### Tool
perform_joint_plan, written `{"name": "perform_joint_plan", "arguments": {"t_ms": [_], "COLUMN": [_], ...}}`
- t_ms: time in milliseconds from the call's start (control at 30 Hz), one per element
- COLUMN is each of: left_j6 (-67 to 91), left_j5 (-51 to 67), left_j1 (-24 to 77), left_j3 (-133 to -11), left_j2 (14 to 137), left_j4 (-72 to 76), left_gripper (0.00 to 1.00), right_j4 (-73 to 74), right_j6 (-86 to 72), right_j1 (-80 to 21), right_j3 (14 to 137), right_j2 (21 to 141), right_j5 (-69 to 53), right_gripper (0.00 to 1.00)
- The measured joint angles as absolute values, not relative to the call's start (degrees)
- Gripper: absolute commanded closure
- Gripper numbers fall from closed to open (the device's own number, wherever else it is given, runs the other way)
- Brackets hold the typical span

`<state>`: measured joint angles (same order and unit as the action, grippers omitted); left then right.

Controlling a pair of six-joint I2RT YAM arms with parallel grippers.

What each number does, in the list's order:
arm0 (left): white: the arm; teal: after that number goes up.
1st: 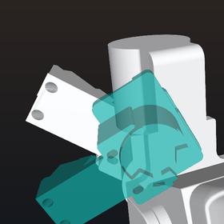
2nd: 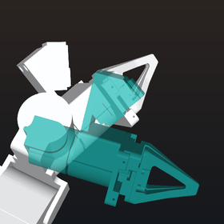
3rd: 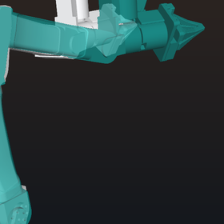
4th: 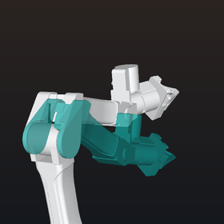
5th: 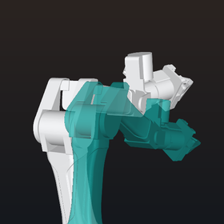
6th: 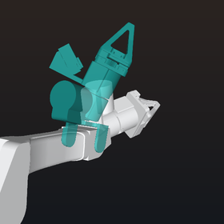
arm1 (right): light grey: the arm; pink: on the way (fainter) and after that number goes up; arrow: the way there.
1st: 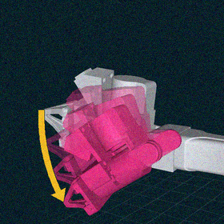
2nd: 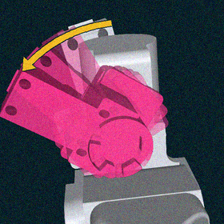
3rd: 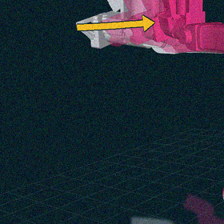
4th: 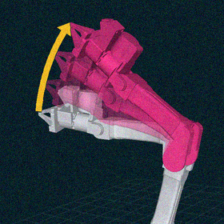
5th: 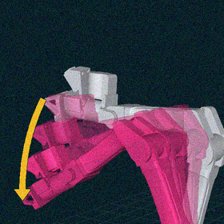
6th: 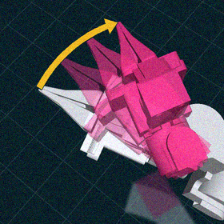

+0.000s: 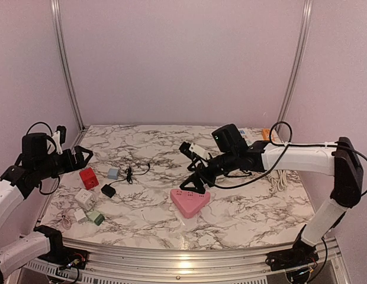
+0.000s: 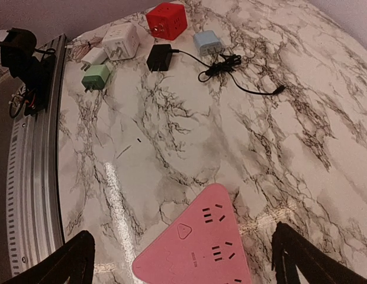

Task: Insert the plug
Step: Pick up the plug at the corner of the board.

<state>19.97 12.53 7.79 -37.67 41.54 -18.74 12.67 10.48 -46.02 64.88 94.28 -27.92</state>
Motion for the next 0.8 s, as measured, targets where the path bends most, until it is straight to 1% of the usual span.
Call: {"name": "perform_joint_plan", "arguments": {"t_ms": [167,300,400,667,800], "left_j6": [18.98,18.59,18.28,17.08,16.21], "left_j5": [10.13,4.12,0.86,-2.55,-4.49], "left_j1": [14.94,22.46,26.02,27.92,28.18], "left_j3": [-39.11,-41.47,-43.11,-44.64,-47.42], "left_j2": [48.05,52.71,55.18,62.48,66.15], "left_j4": [-20.27,-23.49,-25.39,-28.34,-30.74], "left_gripper": [0.01,0.01,0.01,0.01,0.01], "right_j4": [11.40,11.11,11.03,10.55,10.28], "right_j6": [7.99,6.72,5.98,4.51,4.12], "right_j1": [-46.02,-46.02,-46.02,-46.02,-46.02], "right_j3": [59.77,57.49,56.66,53.74,52.62], "right_j2": [87.39,83.48,81.82,80.07,79.81], "right_j5": [-25.41,-23.31,-21.89,-20.03,-19.94], "right_gripper": [0.01,0.01,0.01,0.02,0.01]}}
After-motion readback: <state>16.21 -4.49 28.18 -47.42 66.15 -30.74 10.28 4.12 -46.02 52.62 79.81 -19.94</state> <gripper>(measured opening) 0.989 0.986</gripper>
